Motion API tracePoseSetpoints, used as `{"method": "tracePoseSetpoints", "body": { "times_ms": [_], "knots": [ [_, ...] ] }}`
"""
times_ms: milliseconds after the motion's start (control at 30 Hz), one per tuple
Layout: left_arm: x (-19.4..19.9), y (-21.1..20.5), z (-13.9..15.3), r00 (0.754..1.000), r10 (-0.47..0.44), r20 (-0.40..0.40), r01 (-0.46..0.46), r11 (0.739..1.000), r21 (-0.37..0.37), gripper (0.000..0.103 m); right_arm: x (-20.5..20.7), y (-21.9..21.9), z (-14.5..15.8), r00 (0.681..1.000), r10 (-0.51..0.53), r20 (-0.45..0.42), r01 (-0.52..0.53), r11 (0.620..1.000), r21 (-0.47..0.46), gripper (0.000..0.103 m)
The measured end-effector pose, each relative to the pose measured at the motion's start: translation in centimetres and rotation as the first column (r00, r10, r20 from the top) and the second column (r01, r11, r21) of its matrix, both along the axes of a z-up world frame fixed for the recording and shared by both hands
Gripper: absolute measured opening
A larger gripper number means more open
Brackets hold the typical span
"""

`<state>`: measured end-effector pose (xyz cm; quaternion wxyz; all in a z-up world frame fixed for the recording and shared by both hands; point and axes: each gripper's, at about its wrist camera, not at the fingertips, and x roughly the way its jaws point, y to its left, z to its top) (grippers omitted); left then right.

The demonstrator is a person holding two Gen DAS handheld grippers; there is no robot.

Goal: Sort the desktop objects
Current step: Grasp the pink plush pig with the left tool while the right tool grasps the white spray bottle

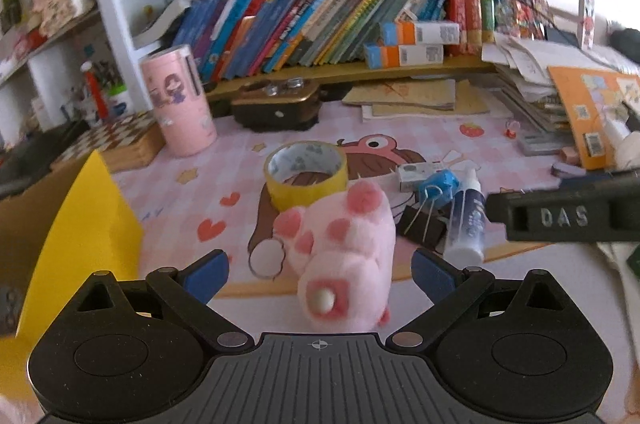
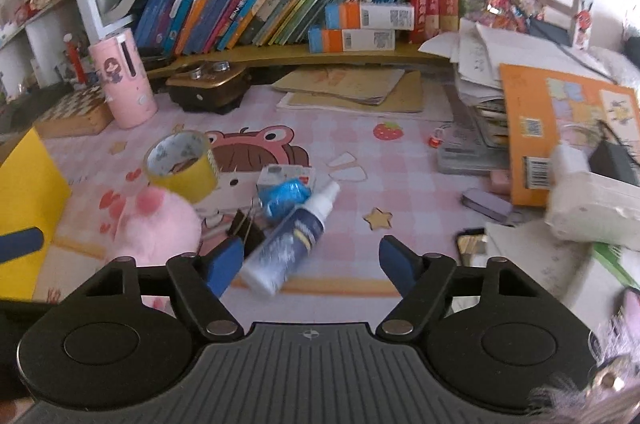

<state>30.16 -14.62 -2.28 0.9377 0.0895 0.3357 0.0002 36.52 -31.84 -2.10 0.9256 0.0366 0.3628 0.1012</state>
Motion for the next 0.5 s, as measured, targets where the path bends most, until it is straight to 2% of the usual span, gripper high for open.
{"method": "tracePoseSetpoints", "body": {
  "times_ms": [133, 367, 500],
  "knots": [
    [2.1, -0.6, -1.2, 0.999, -0.019, -0.028, 0.02, 0.999, 0.039, 0.099, 2.0, 0.4, -0.9, 1.0, 0.011, -0.029, -0.011, 1.0, 0.014, 0.073],
    [4.7, -1.4, -3.6, 0.996, -0.033, -0.077, 0.041, 0.995, 0.096, 0.099, 4.5, 1.0, -2.8, 0.994, 0.0, -0.113, 0.005, 0.999, 0.041, 0.061],
    [5.5, -1.3, -4.3, 0.995, -0.033, -0.099, 0.043, 0.994, 0.096, 0.098, 5.2, 0.9, -3.7, 0.99, -0.015, -0.137, 0.022, 0.998, 0.052, 0.056]
  ]
}}
